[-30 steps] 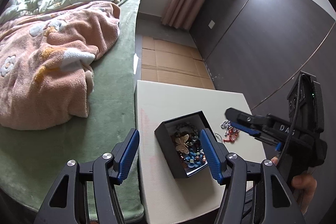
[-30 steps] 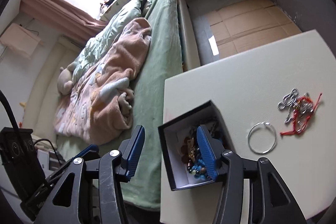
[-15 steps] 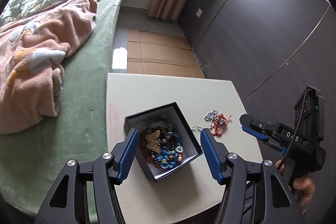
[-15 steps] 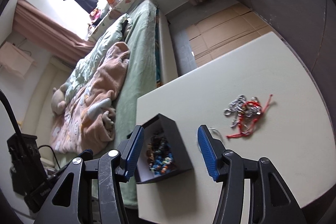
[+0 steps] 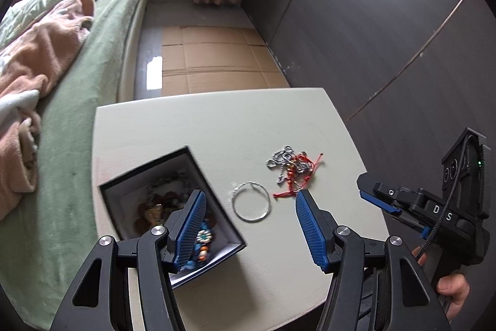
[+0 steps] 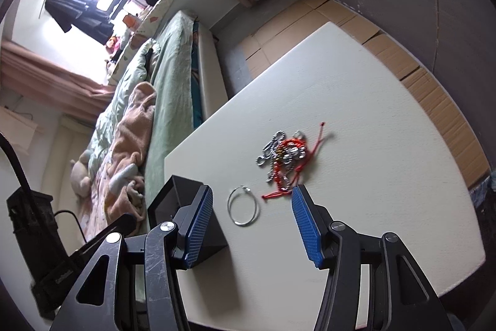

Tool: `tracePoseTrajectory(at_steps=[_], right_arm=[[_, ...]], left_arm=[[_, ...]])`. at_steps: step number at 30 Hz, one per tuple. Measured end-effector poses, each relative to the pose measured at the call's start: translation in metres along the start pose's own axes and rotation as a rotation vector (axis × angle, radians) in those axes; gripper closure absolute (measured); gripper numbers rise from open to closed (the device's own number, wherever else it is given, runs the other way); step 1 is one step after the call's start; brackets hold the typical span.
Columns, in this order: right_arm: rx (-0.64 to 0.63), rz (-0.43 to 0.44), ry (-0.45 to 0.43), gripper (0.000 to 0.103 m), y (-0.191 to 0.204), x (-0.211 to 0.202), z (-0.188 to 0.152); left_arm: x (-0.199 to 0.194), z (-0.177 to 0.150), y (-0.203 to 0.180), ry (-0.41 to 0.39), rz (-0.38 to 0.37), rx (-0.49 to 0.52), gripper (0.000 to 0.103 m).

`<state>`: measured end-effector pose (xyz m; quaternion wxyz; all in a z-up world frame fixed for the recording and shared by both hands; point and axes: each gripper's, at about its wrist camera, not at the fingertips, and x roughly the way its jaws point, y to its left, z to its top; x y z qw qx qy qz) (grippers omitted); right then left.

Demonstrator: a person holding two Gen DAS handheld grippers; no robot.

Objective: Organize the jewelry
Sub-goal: 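Reach the left tool to the silver hoop earring and close on it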

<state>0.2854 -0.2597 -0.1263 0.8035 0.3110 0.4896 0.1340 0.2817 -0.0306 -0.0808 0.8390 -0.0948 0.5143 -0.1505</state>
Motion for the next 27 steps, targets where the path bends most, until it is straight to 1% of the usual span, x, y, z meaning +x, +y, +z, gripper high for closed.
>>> tracePoseTrajectory(at_steps=[5,9,11,12,15,18,19,20,23,27], right_arm=[[0.048,0.004,-0.017,0.049,-0.017,-0.013,0.003],[0.079,0.001,-0.025,0.049,-0.03,-0.019,0.006],[0.096,0.008,-0.022,0.049,-0.036,-0.02,0.008],[0.106,0.012,-0.017,0.049,-0.04,-0.02,0.008],[0.126,0.017,-0.01,0.049,-0.05,-0.021,0.01],[0.121,0.003,-0.019,0.049,-0.055,-0.025,0.012],[0.122,0.006,-0.021,0.049,-0.057,-0.026,0.013],[0.127,0.009,-0.022,0.049,-0.06,-0.027,0.013],[0.148,0.014,-0.024,0.049,-0.069,-0.029,0.014],[0.163,0.029,-0.023,0.049,-0.076,-0.031,0.016]], left_arm=[[0.026,0.004,-0.016,0.052,0.013,0.008,0.041],[0.047,0.005,-0.025,0.092,0.018,-0.005,0.042],[0.056,0.005,-0.029,0.112,0.019,-0.013,0.045],[0.062,0.006,-0.032,0.124,0.026,-0.016,0.046],[0.073,0.007,-0.037,0.145,0.048,-0.027,0.052],[0.09,0.007,-0.039,0.181,0.08,-0.053,0.061],[0.095,0.007,-0.039,0.193,0.094,-0.058,0.066],[0.099,0.007,-0.04,0.202,0.101,-0.062,0.069],[0.113,0.007,-0.04,0.233,0.137,-0.074,0.073],[0.127,0.006,-0.04,0.255,0.177,-0.087,0.073]])
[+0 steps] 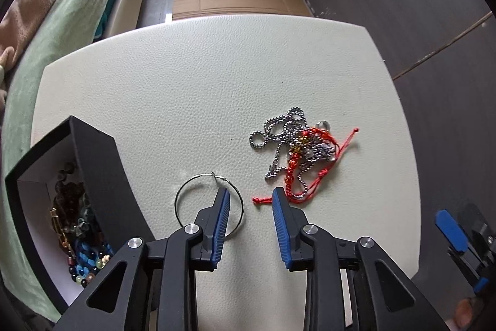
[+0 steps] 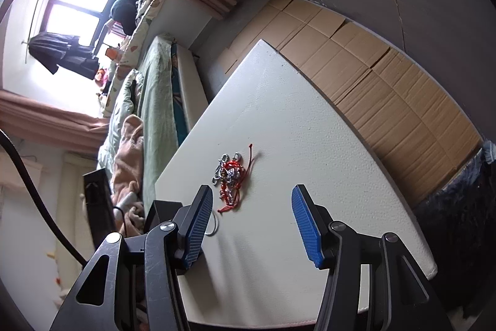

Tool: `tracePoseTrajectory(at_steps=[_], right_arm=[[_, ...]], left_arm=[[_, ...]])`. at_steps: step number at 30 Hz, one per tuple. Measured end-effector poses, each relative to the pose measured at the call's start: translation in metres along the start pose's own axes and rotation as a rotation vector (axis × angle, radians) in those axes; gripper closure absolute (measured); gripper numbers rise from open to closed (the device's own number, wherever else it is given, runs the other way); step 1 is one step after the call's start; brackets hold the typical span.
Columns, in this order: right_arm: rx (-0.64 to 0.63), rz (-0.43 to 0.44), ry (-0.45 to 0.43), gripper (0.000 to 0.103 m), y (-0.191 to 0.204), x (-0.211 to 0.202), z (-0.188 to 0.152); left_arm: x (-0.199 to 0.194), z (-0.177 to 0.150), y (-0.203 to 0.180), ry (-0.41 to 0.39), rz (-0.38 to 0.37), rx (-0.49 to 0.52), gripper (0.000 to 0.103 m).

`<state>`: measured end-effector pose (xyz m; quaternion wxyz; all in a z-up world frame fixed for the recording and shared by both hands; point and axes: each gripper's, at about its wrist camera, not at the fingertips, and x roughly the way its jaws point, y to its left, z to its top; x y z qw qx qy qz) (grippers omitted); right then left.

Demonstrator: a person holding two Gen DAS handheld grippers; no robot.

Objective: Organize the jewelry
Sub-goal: 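Reach the left tool to the silver hoop earring and close on it, then carry the silver hoop into the box with the left tool while the right tool grasps the red string bracelet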

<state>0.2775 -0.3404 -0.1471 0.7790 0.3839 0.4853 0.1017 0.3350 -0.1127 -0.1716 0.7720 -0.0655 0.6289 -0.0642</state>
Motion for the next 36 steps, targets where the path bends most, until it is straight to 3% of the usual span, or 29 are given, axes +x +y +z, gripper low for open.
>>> tracePoseTrajectory(at_steps=[10,16,19,22,28,36], right_arm=[[-0.005,0.033,0.017,0.049,-0.004,-0.002,-0.001],[0.01,0.039,0.02,0.049,-0.01,-0.002,0.001],[0.017,0.039,0.016,0.049,-0.013,-0.003,0.001],[0.021,0.041,0.011,0.049,-0.013,-0.004,0.001],[0.018,0.031,0.025,0.049,-0.015,0.0,0.0],[0.018,0.004,0.029,0.049,-0.015,0.003,-0.001]], left_arm=[[0.009,0.007,-0.003,-0.01,0.082,-0.008,0.073],[0.014,0.007,-0.023,-0.006,0.181,0.096,0.075],[0.013,0.005,-0.021,-0.006,0.171,0.106,0.079],[0.013,0.003,-0.017,0.001,0.168,0.111,0.1],[0.01,-0.003,-0.001,0.018,0.085,0.072,0.101],[-0.023,-0.005,0.006,-0.043,0.016,0.079,0.101]])
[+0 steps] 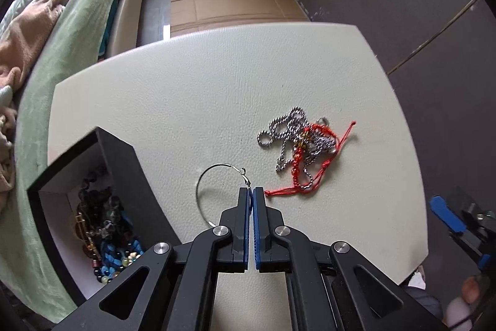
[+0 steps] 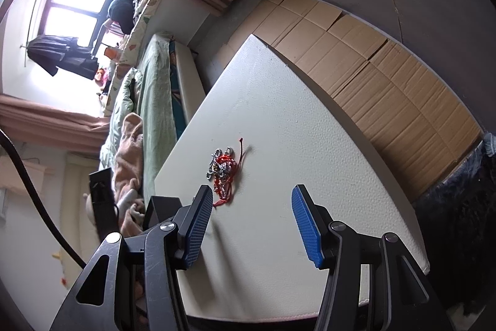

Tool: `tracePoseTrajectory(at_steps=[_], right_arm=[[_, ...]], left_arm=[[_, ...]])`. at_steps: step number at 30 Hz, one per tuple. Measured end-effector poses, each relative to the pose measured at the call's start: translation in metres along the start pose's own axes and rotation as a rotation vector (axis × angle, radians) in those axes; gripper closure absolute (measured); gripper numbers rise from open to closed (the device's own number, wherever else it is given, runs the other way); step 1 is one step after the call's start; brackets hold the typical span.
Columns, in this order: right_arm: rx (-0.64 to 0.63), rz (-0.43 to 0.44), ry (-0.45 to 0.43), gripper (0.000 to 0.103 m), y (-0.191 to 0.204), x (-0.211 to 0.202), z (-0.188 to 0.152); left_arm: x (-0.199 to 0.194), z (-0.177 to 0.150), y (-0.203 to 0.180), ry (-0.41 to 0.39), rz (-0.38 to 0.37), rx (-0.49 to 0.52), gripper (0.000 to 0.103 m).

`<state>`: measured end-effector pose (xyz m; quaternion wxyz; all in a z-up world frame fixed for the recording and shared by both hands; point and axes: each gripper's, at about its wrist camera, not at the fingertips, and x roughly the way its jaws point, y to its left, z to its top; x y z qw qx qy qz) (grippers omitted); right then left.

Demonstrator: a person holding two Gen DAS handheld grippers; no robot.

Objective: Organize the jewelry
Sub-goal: 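Carry the silver hoop into the box with the left tool while the right tool grasps the red string bracelet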

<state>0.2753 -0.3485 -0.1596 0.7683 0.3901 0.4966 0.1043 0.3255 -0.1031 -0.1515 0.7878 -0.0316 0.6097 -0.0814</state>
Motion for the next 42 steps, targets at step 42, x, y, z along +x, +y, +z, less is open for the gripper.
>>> tracePoseTrajectory(at_steps=[42], right_arm=[[-0.255,-0.39,0.06,0.086,0.083,0.121,-0.009]], left_arm=[[-0.111,-0.024,0.098,-0.24,-0.252,-0.084,0.101]])
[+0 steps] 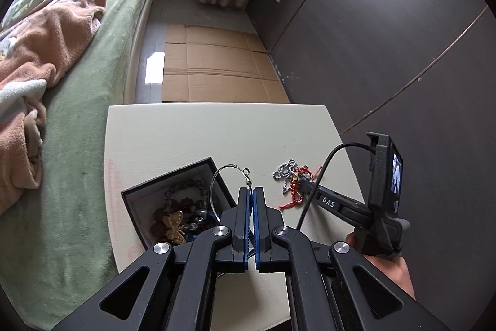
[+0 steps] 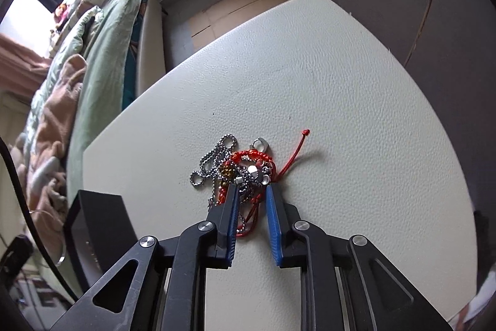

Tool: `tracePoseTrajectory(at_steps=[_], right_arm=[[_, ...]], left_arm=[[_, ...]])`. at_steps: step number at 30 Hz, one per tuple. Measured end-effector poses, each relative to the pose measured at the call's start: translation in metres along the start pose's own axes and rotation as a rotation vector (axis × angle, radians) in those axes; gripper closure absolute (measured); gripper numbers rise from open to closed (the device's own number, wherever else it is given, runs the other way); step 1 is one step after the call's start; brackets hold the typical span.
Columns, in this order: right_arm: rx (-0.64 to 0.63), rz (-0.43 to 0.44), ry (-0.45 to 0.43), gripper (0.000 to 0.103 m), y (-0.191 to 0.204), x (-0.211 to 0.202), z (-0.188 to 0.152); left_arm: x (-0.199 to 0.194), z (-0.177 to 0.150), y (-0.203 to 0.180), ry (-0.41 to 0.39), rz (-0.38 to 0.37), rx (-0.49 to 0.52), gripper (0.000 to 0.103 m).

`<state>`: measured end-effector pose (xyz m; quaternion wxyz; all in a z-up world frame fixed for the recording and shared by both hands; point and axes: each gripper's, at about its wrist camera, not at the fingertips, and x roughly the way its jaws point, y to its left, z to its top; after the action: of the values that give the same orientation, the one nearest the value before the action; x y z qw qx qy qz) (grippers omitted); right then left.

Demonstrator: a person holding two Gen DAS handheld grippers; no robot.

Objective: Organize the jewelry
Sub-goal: 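Carry the silver hoop into the box with the left tool while the right tool grasps the red string bracelet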

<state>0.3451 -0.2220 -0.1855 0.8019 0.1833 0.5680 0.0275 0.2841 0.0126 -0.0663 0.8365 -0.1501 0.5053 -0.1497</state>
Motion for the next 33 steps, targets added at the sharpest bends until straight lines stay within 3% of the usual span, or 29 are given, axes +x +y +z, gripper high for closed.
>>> tracePoseTrajectory(at_steps=[3,10,14,22,33], right_arm=[[-0.058,-0.068,-0.016,0.09,0.007,-0.001,-0.002],[-0.094,-0.106,-0.018,0.096,0.006,-0.007,-0.005],[-0.024,-0.018,-0.003,0.097,-0.009,-0.019,-0.009],[0.012,0.204,-0.124,0.097,-0.015,-0.088,-0.024],[-0.021,0.368,-0.227,0.097,0.017,-0.132,-0.036]], left_arm=[[-0.003,-0.001,0.001,-0.005,-0.002,-0.005,0.101],[-0.017,-0.008,-0.004,-0.019,-0.007,0.002,0.101],[-0.026,-0.008,-0.004,-0.036,-0.007,0.004,0.101],[-0.038,-0.011,-0.003,-0.06,-0.021,-0.01,0.101],[-0.058,-0.019,0.006,-0.089,-0.018,-0.02,0.101]])
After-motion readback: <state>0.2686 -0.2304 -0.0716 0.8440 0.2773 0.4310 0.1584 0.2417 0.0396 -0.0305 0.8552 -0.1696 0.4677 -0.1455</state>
